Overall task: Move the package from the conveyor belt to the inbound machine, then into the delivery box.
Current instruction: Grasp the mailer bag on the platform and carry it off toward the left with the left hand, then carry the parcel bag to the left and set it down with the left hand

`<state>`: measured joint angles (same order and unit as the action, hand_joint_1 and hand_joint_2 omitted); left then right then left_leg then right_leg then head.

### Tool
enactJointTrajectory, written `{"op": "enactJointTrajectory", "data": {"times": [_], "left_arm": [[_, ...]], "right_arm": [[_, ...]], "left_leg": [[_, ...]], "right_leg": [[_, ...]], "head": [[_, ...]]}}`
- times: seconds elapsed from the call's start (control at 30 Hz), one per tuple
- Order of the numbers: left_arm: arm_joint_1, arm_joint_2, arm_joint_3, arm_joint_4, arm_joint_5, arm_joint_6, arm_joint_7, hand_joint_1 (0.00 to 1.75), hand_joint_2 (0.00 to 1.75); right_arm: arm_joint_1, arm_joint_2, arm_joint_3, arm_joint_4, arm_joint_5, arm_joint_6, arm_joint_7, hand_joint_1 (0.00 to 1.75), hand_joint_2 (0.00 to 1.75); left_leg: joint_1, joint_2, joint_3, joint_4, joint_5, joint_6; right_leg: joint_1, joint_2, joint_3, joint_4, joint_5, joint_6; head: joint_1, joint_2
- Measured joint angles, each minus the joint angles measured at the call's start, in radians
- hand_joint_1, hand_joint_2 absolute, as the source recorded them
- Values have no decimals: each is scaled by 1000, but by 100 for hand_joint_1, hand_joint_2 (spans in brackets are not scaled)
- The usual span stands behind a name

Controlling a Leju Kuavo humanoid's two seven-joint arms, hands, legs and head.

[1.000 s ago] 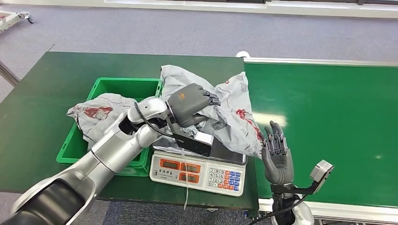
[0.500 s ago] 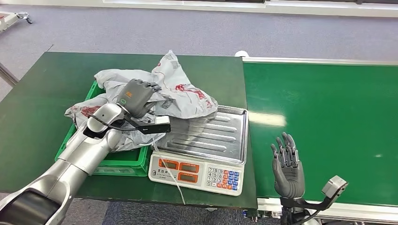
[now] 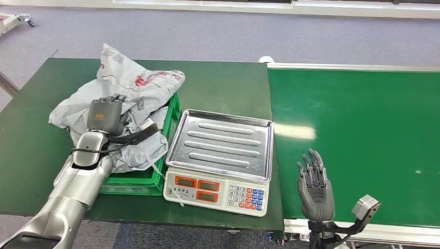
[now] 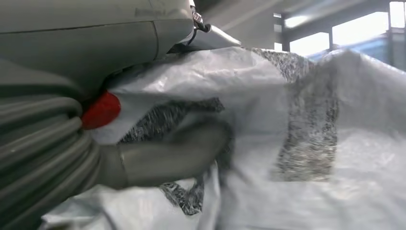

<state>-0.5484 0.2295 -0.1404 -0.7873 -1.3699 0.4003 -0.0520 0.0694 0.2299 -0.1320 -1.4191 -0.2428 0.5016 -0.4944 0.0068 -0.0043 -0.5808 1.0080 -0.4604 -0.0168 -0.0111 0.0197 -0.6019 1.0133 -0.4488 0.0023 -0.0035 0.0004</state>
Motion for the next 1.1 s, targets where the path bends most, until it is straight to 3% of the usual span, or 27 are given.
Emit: {"op": "enactJointTrajectory", "data": {"times": [0.17, 0.23, 0.4, 0.53, 0.7, 0.9, 1.1], "left_arm": [[34, -22, 79, -41, -105, -16, 86, 0, 175], [57, -44, 107, -89, -70, -62, 61, 0, 175], [157, -123, 152, -277, 318, -217, -199, 0, 175], [239, -198, 126, -428, 670, -336, -333, 0, 175], [283, -278, 46, -521, 909, -382, -352, 0, 175], [285, -380, -12, -480, 1435, -659, -367, 0, 175], [284, -443, -56, -373, 1531, -674, -407, 0, 175]], "right_arm": [[-2, 12, 0, 0, 13, -8, 4, 0, 175], [-1, 17, 0, 0, 20, -13, 4, 0, 175], [0, 20, 0, 0, 49, -23, -6, 0, 175], [-1, 21, 8, -7, 150, -107, -23, 0, 175], [-4, 21, 51, -33, 242, -213, -20, 0, 175], [-78, 21, 142, 9, 239, -258, -18, 0, 175], [-175, 25, 240, 131, 182, -263, -26, 0, 175]], "left_leg": [[0, -1, 0, 0, 0, 0], [0, -1, 0, 0, 0, 0], [0, -1, -1, 0, -1, 1], [-2, -1, -1, 0, -1, 2], [-2, -2, -2, 0, -1, 2], [-2, -2, -1, 0, -1, 2], [-2, -2, -1, 0, 0, 2]], "right_leg": [[0, -1, 0, 0, 0, 0], [-1, -1, 0, 0, 0, 0], [-2, -1, 0, 0, 0, 0], [-3, -3, 0, -1, 0, 1], [-3, -4, 0, -1, -1, 1], [-3, -4, 1, -1, 0, 1], [-2, -4, 1, -1, 1, 1]], "head": [[0, 0], [0, 0], [0, 0], [0, 0], [0, 0], [0, 0], [0, 0]]}}
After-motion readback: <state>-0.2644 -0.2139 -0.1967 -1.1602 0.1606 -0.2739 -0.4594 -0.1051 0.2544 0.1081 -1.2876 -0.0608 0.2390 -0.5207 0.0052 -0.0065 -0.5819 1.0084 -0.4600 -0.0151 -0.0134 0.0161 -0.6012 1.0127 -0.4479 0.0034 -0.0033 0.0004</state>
